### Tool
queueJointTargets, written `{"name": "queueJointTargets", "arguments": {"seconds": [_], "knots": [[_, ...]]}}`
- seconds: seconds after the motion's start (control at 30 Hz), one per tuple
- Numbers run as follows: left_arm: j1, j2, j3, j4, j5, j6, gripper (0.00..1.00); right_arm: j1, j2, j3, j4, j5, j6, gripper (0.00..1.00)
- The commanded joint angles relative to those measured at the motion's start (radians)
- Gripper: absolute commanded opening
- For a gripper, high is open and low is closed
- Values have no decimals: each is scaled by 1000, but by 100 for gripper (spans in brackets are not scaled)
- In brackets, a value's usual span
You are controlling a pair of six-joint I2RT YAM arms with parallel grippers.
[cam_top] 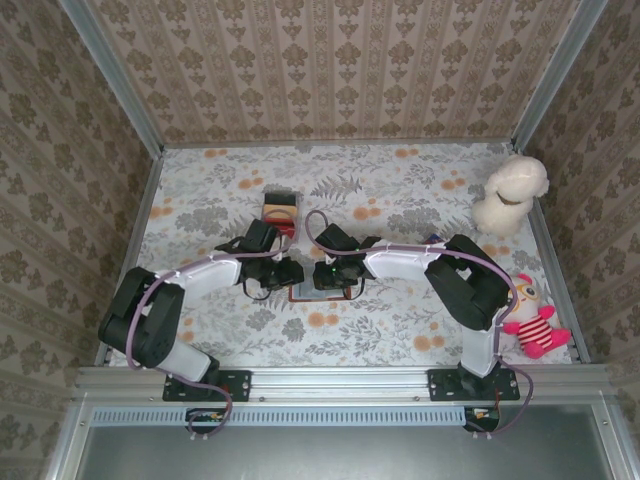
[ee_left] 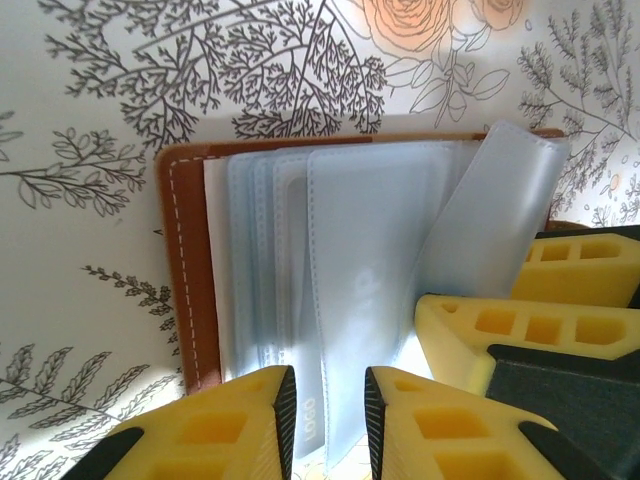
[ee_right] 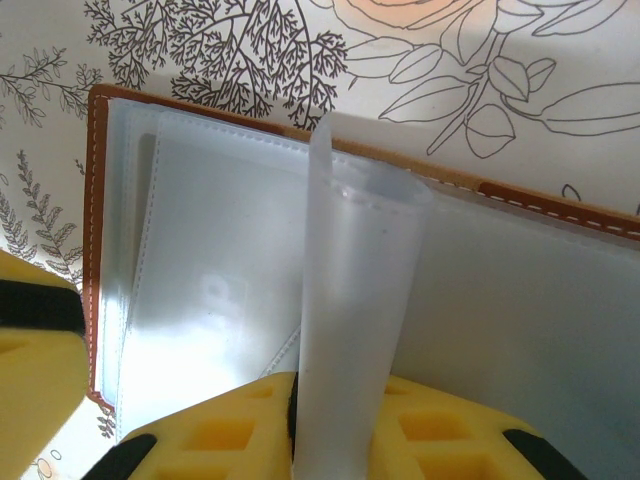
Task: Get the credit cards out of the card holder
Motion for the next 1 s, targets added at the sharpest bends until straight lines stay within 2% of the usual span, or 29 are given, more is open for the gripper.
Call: {"name": "queueJointTargets", "arguments": {"seconds": [0.0,0.5,0.7,0.8,0.97], "knots": [[-9,27,29,-7,12,15,27,-4,14,-22,-66,4,-14,22],[-25,70,60,-26,24,30,33,-4,-16,-19,-59,-21,-4,22],[-26,81,56,0,53,25,32,-4,-33,-16,-55,-30,-1,23],[-26,77,44,48,96,13,30,-4,-59,-23,-39,-37,5,26],[-26,71,36,71,107,4,28,-10,-117,-40,-21,-15,25,29]]}}
